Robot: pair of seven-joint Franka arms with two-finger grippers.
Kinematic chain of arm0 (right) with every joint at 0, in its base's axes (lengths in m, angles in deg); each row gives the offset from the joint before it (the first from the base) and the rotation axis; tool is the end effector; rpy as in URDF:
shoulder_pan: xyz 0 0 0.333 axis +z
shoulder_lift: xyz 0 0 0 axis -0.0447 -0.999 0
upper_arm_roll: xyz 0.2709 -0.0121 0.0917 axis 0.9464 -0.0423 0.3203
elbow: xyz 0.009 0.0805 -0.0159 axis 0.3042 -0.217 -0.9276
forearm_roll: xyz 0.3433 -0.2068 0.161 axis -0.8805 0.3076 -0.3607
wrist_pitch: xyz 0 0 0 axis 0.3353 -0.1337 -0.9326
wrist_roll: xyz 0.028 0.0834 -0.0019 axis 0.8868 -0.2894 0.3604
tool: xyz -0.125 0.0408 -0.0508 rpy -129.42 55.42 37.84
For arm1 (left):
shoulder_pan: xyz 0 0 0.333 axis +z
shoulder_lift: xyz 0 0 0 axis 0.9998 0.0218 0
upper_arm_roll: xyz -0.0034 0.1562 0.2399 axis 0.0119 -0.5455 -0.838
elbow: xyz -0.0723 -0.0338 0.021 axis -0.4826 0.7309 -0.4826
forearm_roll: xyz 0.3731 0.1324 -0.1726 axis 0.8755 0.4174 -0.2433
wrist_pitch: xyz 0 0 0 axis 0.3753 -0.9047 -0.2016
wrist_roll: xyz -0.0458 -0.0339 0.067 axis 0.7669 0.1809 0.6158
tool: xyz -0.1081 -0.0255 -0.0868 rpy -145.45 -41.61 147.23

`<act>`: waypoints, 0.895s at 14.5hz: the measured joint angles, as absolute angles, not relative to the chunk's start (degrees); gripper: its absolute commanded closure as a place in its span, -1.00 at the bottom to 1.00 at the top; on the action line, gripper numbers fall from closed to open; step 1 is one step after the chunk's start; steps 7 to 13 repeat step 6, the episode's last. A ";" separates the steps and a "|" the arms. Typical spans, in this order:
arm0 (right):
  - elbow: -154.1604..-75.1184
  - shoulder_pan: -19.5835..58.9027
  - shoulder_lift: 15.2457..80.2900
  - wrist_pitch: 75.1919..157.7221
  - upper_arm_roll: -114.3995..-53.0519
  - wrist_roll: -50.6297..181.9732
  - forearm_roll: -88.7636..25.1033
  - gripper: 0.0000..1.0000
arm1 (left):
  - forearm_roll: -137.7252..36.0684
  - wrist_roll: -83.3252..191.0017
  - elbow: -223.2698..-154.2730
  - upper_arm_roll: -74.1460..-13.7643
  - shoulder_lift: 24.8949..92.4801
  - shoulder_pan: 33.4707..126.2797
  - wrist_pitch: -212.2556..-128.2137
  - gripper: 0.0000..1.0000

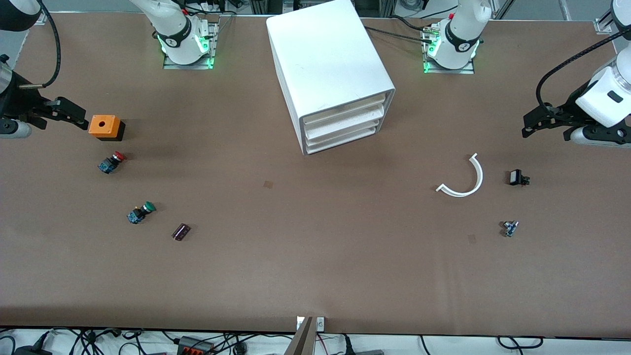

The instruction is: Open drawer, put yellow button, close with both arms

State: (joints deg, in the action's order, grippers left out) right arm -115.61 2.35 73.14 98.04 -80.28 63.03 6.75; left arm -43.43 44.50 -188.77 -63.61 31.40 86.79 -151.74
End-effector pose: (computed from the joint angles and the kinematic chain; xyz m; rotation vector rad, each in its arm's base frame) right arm 0.5897 -0.0267 0.5027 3.1146 0.0105 -0.0281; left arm 0.5946 -0.0091 0.5052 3.1121 -0.0870 0.0154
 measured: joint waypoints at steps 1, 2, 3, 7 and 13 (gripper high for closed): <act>-115.61 2.35 73.06 98.06 -80.28 63.03 6.75 -1.00 | -43.43 44.50 -188.77 -63.60 31.40 86.76 -151.74 -1.00; -115.62 2.35 72.93 98.09 -80.28 63.03 6.75 -1.00 | -43.43 44.50 -188.77 -63.60 31.41 86.74 -151.74 -1.00; -115.62 2.35 72.79 98.10 -80.28 63.03 6.75 -1.00 | -43.43 44.50 -188.77 -63.59 31.40 86.73 -151.74 -1.00; -115.62 2.35 72.51 98.14 -80.28 63.03 6.75 -1.00 | -43.43 44.50 -188.77 -63.53 31.40 86.71 -151.74 -1.00; -115.62 2.35 72.51 98.14 -80.28 63.03 6.75 -1.00 | -43.43 44.50 -188.77 -63.53 31.40 86.71 -151.74 -1.00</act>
